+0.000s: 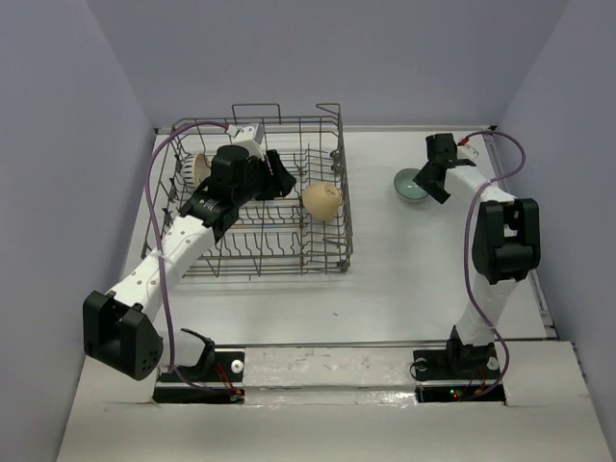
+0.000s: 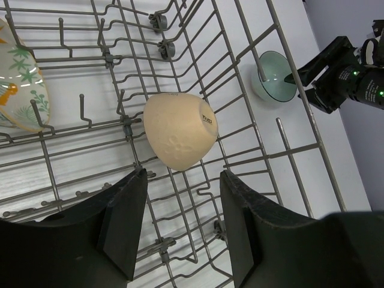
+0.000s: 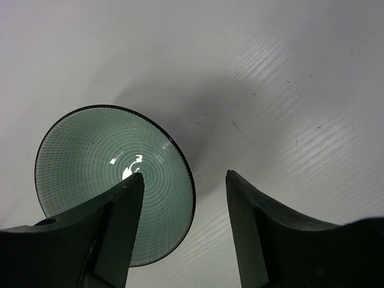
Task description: Load the bowls into the dish rack
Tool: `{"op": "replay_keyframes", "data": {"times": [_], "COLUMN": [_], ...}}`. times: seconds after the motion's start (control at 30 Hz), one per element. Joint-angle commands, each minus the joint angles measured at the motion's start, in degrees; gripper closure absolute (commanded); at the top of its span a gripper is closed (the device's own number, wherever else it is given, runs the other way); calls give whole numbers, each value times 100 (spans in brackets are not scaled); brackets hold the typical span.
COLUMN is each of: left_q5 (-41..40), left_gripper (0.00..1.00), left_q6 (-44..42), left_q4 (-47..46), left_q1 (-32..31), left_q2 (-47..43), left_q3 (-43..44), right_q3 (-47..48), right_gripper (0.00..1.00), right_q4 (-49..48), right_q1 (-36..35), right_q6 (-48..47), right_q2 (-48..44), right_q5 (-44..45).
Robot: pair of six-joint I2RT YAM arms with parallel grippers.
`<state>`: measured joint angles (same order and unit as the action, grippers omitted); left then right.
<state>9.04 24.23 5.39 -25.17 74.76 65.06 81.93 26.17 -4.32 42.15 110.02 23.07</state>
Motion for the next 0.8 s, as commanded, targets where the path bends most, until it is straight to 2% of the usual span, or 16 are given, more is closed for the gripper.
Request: {"op": "replay_keyframes", "data": {"times": [0.0,0.13,0.23,0.37,0.4,0.53,0.63,0.77], "left_q5": [116,107,89,54,37,-165,-472,-1051], "left_gripper": [39,39,39,39,40,40,34,33], "left_q6": [-50,-41,-32,-50,-41,-111,-269,-672], "left_q4": [-301,-301,-328,-301,-284,-196,-47,278], "left_q1": [-14,-14,-23,-32,-32,-163,-357,-725], "left_q2": [-190,-181,-190,-190,-199,-313,-515,-630], "left_q3": [-81,-116,-134,-116,-107,7,235,867], "right_q3": [86,-28,-89,-90,-81,-186,-143,296], "right_gripper": [39,40,48,83,99,99,99,99], "right_q4": [-332,-481,-561,-587,-587,-561,-535,-106], "right_q1": [80,133,133,186,186,186,186,38], "right_q6": [74,100,109,109,92,22,-172,-408], "right_q2": [90,213,257,248,196,-425,-1191,-1990], "right_q5": [-127,-206,-285,-303,-320,-303,-566,-1119]}}
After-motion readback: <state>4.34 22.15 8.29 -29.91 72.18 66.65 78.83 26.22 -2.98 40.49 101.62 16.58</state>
